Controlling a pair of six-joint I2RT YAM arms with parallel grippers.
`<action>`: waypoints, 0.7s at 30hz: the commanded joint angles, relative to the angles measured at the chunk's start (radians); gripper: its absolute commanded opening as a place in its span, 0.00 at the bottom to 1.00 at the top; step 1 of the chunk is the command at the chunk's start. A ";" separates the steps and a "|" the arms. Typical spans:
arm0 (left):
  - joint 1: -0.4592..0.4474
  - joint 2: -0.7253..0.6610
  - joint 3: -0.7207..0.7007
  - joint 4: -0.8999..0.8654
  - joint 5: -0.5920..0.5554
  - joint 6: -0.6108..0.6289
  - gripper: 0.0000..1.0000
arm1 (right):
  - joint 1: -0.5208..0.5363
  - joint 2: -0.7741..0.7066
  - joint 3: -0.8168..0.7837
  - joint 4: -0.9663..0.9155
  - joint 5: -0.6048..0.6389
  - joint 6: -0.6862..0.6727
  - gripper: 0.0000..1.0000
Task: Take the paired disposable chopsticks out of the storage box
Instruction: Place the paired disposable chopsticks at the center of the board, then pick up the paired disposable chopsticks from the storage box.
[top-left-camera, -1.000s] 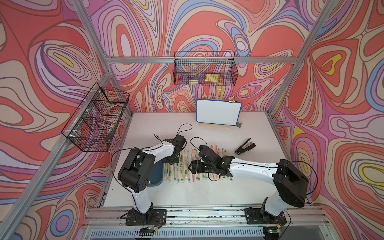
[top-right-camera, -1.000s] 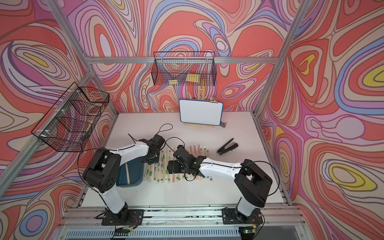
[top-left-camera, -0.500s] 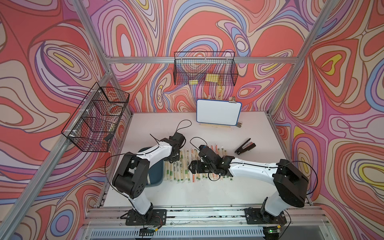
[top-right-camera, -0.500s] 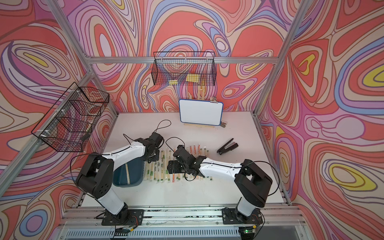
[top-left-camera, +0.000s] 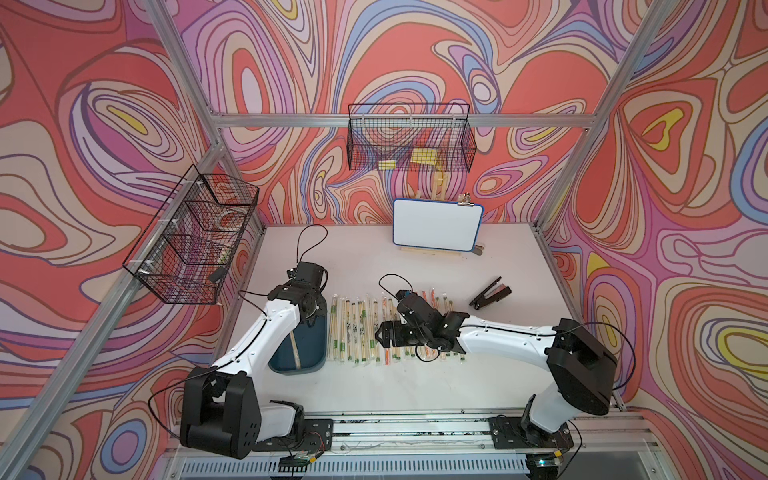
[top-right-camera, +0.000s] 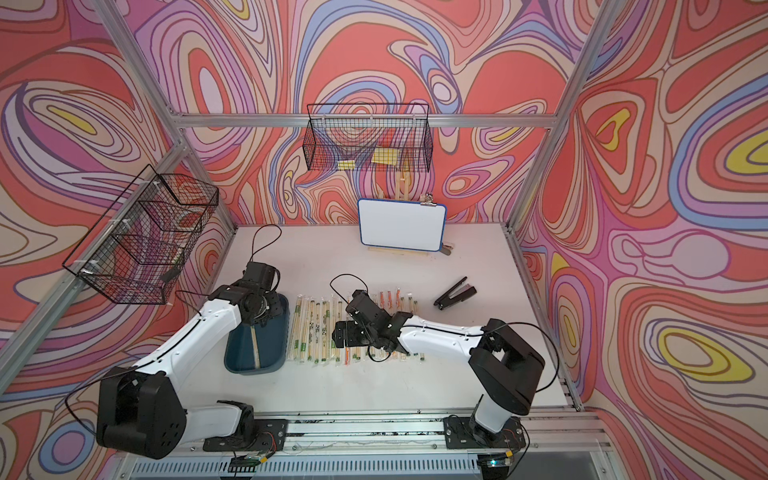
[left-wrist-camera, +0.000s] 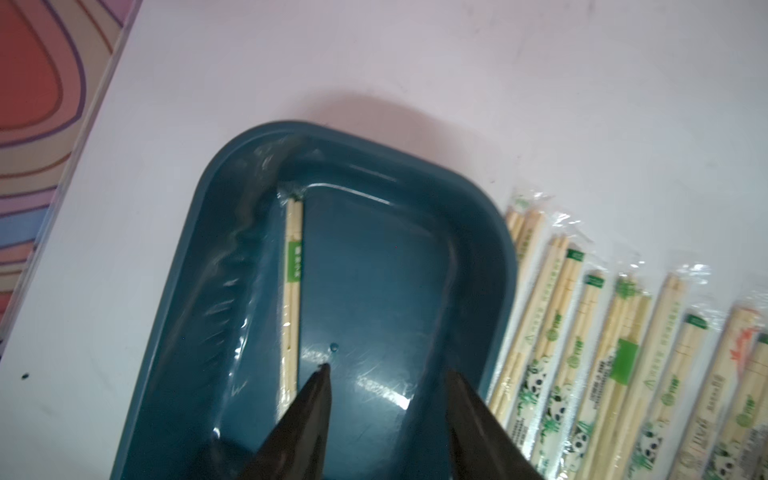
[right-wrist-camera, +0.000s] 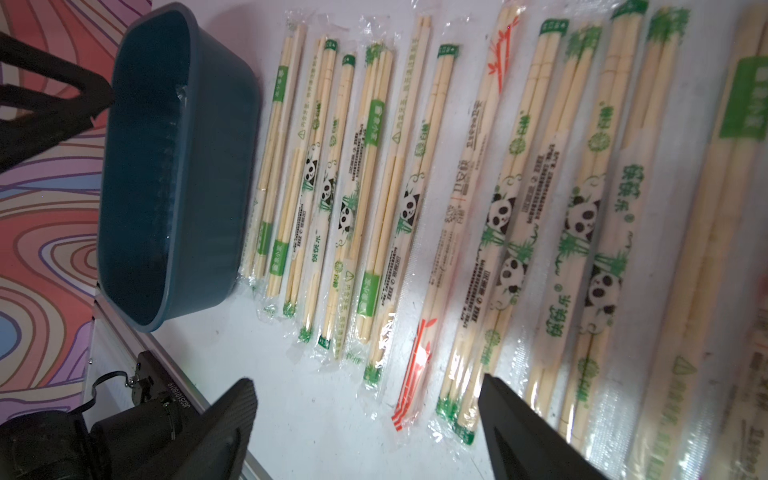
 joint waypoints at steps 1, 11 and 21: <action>0.048 -0.022 -0.053 -0.034 0.008 -0.056 0.55 | -0.004 0.015 0.019 0.035 -0.023 -0.020 0.89; 0.147 0.035 -0.144 0.042 0.046 -0.149 0.57 | -0.004 0.004 -0.008 0.064 -0.040 -0.012 0.89; 0.163 0.103 -0.192 0.103 0.046 -0.170 0.57 | -0.023 -0.008 -0.026 0.065 -0.047 -0.013 0.89</action>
